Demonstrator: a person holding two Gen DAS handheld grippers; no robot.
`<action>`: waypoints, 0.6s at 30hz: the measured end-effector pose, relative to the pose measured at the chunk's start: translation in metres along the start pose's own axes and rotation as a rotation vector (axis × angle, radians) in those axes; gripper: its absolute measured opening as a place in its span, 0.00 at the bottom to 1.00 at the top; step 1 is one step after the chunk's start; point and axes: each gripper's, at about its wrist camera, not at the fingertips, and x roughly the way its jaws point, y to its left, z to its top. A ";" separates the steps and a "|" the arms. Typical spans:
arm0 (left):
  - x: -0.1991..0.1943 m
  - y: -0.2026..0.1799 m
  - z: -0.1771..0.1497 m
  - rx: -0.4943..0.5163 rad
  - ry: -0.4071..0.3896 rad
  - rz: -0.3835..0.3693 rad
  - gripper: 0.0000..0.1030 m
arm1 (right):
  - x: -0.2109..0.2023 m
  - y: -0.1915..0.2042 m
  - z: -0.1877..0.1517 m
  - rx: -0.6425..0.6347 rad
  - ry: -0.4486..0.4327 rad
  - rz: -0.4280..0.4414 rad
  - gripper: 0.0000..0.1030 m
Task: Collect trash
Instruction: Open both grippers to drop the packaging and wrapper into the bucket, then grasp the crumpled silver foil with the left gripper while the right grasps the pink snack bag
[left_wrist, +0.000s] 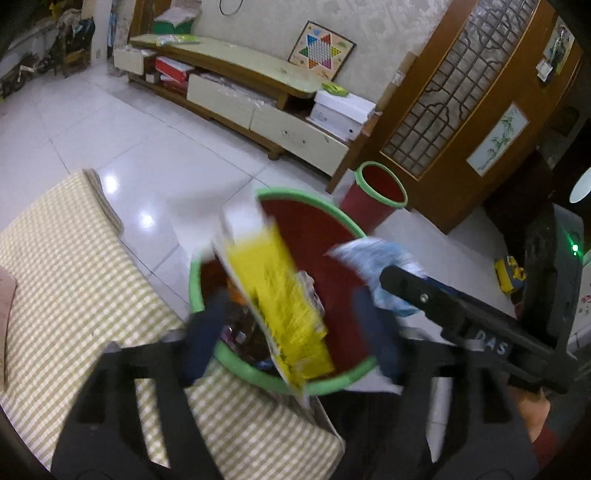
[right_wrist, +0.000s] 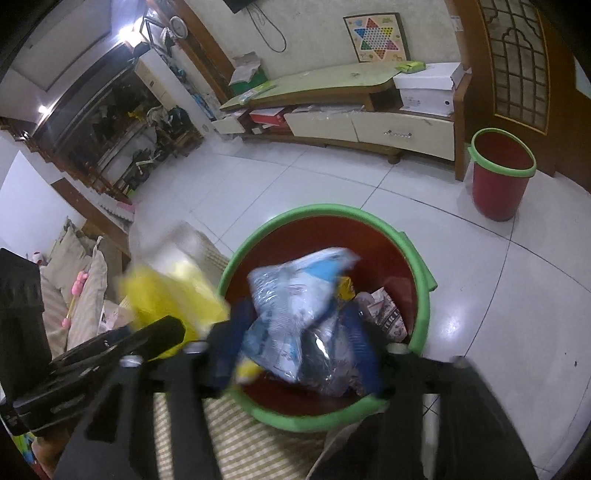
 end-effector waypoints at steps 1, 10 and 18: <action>-0.001 0.000 0.000 0.002 -0.001 0.001 0.69 | 0.001 -0.001 0.000 0.000 0.002 -0.007 0.60; -0.058 0.065 -0.028 -0.123 -0.077 0.107 0.70 | 0.002 0.010 -0.014 -0.006 0.025 -0.017 0.60; -0.153 0.232 -0.099 -0.446 -0.127 0.449 0.71 | 0.022 0.057 -0.046 -0.052 0.128 0.034 0.62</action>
